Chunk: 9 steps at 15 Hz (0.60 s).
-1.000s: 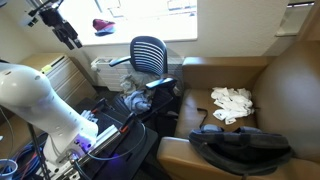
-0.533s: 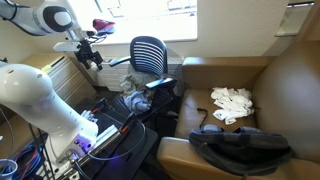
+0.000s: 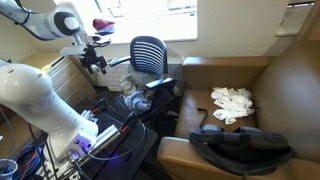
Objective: Get the blue shirt from the seat and place it on the backrest of the chair
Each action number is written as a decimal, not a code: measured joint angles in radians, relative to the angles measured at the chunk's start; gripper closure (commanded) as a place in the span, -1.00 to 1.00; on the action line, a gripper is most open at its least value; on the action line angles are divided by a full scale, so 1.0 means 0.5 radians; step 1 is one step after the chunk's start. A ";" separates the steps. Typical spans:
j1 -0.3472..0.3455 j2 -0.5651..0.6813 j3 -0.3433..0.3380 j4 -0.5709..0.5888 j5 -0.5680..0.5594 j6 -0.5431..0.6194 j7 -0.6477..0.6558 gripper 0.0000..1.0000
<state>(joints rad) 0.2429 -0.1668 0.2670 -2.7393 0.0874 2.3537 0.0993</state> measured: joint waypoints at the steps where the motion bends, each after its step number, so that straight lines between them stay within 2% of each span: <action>1: 0.000 0.095 0.007 0.025 -0.085 0.013 0.054 -1.00; 6: -0.001 0.521 -0.011 0.204 -0.427 0.101 0.482 -1.00; 9: 0.003 0.573 -0.019 0.232 -0.432 0.101 0.496 -1.00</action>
<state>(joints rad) 0.2442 0.1196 0.2573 -2.6233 -0.1287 2.4041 0.3472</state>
